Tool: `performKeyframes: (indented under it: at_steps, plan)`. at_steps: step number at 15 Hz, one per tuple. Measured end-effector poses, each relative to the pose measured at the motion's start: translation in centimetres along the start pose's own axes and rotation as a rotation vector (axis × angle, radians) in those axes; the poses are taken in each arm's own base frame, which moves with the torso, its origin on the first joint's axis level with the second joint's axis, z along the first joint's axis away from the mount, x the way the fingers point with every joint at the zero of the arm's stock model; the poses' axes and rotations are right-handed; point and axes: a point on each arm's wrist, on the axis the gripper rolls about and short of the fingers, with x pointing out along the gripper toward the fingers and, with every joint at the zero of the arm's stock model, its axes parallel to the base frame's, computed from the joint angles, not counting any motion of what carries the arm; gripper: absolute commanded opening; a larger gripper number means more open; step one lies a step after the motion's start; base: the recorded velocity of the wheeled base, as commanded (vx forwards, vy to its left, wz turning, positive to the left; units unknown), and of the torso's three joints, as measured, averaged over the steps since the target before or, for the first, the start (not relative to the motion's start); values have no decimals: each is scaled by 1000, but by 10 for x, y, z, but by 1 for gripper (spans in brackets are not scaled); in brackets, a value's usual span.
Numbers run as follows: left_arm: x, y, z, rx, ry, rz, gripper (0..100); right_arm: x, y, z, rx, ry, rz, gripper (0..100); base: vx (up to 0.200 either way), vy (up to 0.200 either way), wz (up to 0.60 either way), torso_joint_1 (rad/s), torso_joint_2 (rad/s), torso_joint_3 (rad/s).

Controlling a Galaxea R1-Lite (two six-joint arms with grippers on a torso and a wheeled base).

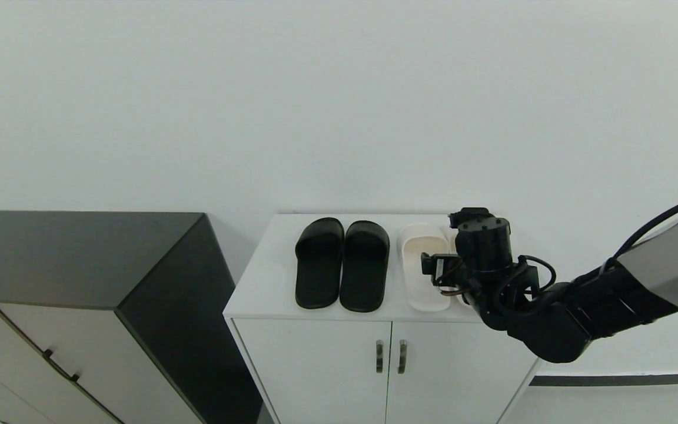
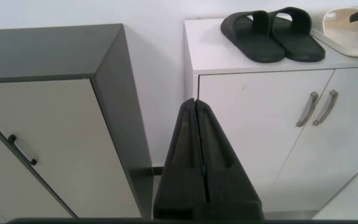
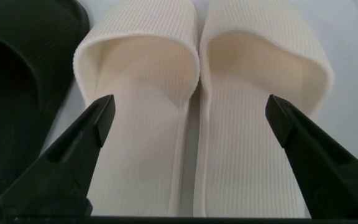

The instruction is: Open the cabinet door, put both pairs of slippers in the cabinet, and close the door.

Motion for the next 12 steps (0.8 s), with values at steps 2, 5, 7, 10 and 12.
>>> performKeyframes:
  at_steps: [2, 5, 7, 10, 12]
  plan:
    - [0, 0, 0, 0, 0, 0, 0, 12, 0, 1, -5, -22, -3, 100, 0, 0, 0, 0, 0, 0]
    - [0, 0, 0, -1, 0, 0, 0, 31, 2, 1, -8, -46, -9, 100, 0, 0, 0, 0, 0, 0]
    - [0, 0, 0, -1, 0, 0, 0, 42, 4, 0, -15, -55, -14, 100, 0, 0, 0, 0, 0, 0]
    - [0, 0, 0, -1, 0, 0, 0, 58, 3, 0, -19, -66, -31, 0, 0, 0, 0, 0, 0, 0]
    - [0, 0, 0, -2, 0, 0, 0, 63, 3, -3, -19, -66, -36, 0, 0, 0, 0, 0, 0, 0]
